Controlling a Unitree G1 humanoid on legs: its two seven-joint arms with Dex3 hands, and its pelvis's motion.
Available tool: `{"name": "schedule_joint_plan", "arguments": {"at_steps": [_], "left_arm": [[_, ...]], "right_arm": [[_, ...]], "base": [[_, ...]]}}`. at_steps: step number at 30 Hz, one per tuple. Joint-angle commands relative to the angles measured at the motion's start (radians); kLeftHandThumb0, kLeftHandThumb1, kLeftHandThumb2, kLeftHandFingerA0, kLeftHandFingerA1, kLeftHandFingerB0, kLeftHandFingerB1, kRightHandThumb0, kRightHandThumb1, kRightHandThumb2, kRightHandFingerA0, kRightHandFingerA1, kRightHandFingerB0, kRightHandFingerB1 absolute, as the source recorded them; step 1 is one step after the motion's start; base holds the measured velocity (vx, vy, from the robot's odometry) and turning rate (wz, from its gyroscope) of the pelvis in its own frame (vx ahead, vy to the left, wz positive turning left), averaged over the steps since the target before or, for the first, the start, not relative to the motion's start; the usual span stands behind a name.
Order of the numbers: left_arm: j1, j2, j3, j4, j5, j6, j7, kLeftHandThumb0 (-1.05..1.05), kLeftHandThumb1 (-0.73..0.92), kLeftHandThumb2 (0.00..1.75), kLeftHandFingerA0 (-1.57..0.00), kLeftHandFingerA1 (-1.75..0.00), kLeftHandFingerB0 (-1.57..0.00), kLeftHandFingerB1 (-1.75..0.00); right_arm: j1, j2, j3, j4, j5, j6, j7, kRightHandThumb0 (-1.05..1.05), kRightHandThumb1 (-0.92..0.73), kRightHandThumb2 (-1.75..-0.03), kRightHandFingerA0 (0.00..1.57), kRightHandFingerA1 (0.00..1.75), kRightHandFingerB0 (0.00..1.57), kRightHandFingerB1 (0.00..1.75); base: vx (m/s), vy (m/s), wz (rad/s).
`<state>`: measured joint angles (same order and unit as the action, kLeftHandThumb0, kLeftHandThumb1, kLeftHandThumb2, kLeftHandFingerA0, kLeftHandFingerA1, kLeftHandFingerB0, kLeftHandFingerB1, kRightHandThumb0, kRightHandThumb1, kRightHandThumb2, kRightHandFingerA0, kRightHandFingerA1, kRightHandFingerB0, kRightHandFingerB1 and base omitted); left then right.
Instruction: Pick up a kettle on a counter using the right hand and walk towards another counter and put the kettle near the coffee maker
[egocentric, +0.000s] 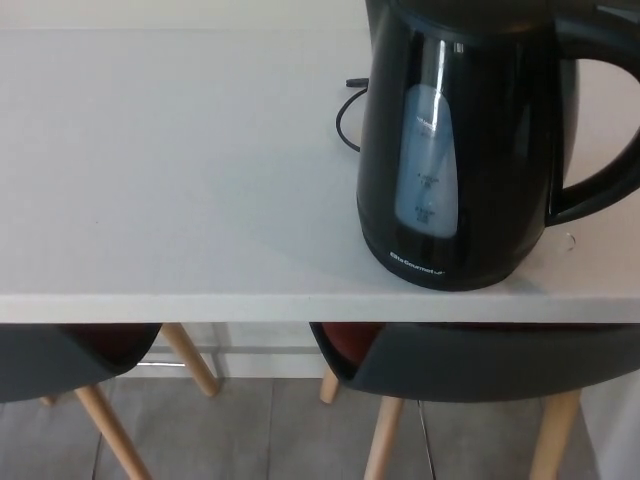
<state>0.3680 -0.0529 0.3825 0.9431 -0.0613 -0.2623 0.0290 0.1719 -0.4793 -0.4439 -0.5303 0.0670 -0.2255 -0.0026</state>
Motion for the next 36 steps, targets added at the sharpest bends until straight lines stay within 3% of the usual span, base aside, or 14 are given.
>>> {"name": "schedule_joint_plan", "arguments": {"at_steps": [1, 2, 5, 7, 8, 12, 13, 16, 17, 21, 22, 26, 27, 36], "left_arm": [[0.016, 0.011, 0.03, 0.047, -0.026, -0.33, 0.031, -0.09, 0.39, 1.19, -1.09, -1.03, -0.97, -0.85], [0.022, 0.005, 0.029, 0.038, -0.025, -0.331, 0.032, -0.05, 0.29, 1.4, -1.1, -1.05, -0.97, -0.81], [0.031, -0.005, 0.026, 0.025, -0.024, -0.334, 0.034, -0.05, 0.29, 1.4, -1.1, -1.05, -0.97, -0.81], [0.025, -0.001, 0.028, 0.037, -0.025, -0.33, 0.034, -0.07, 0.37, 1.28, -1.09, -1.04, -0.97, -0.82], [0.028, -0.003, 0.028, 0.028, -0.025, -0.322, 0.037, -0.06, 0.32, 1.34, -1.07, -1.06, -0.95, -0.79], [0.033, -0.006, 0.03, 0.016, -0.026, -0.311, 0.041, -0.06, 0.32, 1.34, -1.07, -1.06, -0.95, -0.79], [0.025, 0.004, 0.033, 0.047, -0.026, -0.329, 0.034, -0.08, 0.4, 1.18, -1.09, -1.05, -0.96, -0.86], [0.023, 0.005, 0.034, 0.052, -0.025, -0.332, 0.033, -0.08, 0.4, 1.18, -1.09, -1.05, -0.96, -0.86], [0.04, -0.01, 0.025, 0.023, -0.015, -0.327, 0.045, -0.05, 0.32, 1.32, -1.07, -1.06, -0.98, -0.84], [0.042, -0.013, 0.025, 0.019, -0.013, -0.326, 0.046, -0.05, 0.32, 1.32, -1.07, -1.06, -0.98, -0.84], [0.042, -0.011, 0.028, 0.03, -0.015, -0.33, 0.041, -0.08, 0.35, 1.27, -1.08, -1.04, -0.97, -0.81], [0.042, -0.008, 0.032, 0.047, -0.018, -0.337, 0.033, -0.08, 0.35, 1.27, -1.08, -1.04, -0.97, -0.81], [0.038, -0.008, 0.038, 0.052, -0.025, -0.329, 0.03, -0.06, 0.36, 1.27, -1.08, -1.03, -0.97, -0.81], [0.023, -0.002, 0.05, 0.09, -0.031, -0.346, 0.019, -0.11, 0.42, 1.13, -1.07, -1.03, -0.94, -0.88]], "right_arm": [[-0.233, -0.066, 0.119, -0.093, -0.056, 0.504, 0.008, -0.73, -0.43, -0.83, 0.0, 0.31, 0.07, 0.24], [-0.252, -0.047, 0.138, -0.082, -0.076, 0.526, -0.004, -0.81, -0.47, -0.84, 0.0, 0.23, 0.13, 0.06], [-0.284, -0.018, 0.166, -0.069, -0.109, 0.567, -0.022, -0.81, -0.47, -0.84, 0.0, 0.23, 0.13, 0.06], [-0.296, -0.01, 0.176, -0.067, -0.12, 0.588, -0.024, -0.82, -0.47, -0.83, 0.0, 0.23, 0.13, 0.03], [-0.316, 0.005, 0.191, -0.058, -0.129, 0.608, -0.034, -0.86, -0.48, -0.88, 0.0, 0.24, 0.0, 0.02], [-0.349, 0.029, 0.216, -0.048, -0.146, 0.65, -0.048, -0.86, -0.48, -0.88, 0.0, 0.24, 0.0, 0.02], [-0.397, 0.057, 0.257, -0.036, -0.152, 0.696, -0.061, -0.84, -0.49, -0.84, 0.0, 0.14, 0.0, 0.0], [-0.408, 0.063, 0.264, -0.038, -0.158, 0.714, -0.061, -0.84, -0.49, -0.84, 0.0, 0.14, 0.0, 0.0], [-0.451, 0.099, 0.295, 0.005, -0.173, 0.714, -0.085, -0.82, -0.47, -0.84, 0.0, 0.16, 0.02, 0.02], [-0.464, 0.11, 0.299, 0.005, -0.185, 0.733, -0.084, -0.82, -0.47, -0.84, 0.0, 0.16, 0.02, 0.02], [-0.47, 0.134, 0.31, 0.025, -0.188, 0.738, -0.099, -0.8, -0.47, -0.85, 0.0, 0.22, 0.11, 0.08], [-0.485, 0.178, 0.325, 0.051, -0.204, 0.757, -0.117, -0.8, -0.47, -0.85, 0.0, 0.22, 0.11, 0.08], [-0.486, 0.198, 0.331, 0.075, -0.215, 0.77, -0.133, -0.71, -0.43, -0.87, 0.0, 0.31, 0.02, 0.23], [-0.486, 0.259, 0.355, 0.119, -0.262, 0.769, -0.16, -0.66, -0.42, -0.81, 0.02, 0.38, 0.02, 0.32]], "base": [[0.0, 0.0, 0.0], [0.0, 0.0, 0.0], [0.0, 0.0, 0.0], [0.0, 0.0, 0.0], [0.0, 0.0, 0.0], [0.0, 0.0, 0.0], [0.0, 0.0, 0.0], [0.0, 0.0, 0.0], [0.0, 0.0, 0.0], [0.0, 0.0, 0.0], [0.0, 0.0, 0.0], [0.0, 0.0, 0.0], [0.0, 0.0, 0.0], [0.0, 0.0, 0.0]]}}
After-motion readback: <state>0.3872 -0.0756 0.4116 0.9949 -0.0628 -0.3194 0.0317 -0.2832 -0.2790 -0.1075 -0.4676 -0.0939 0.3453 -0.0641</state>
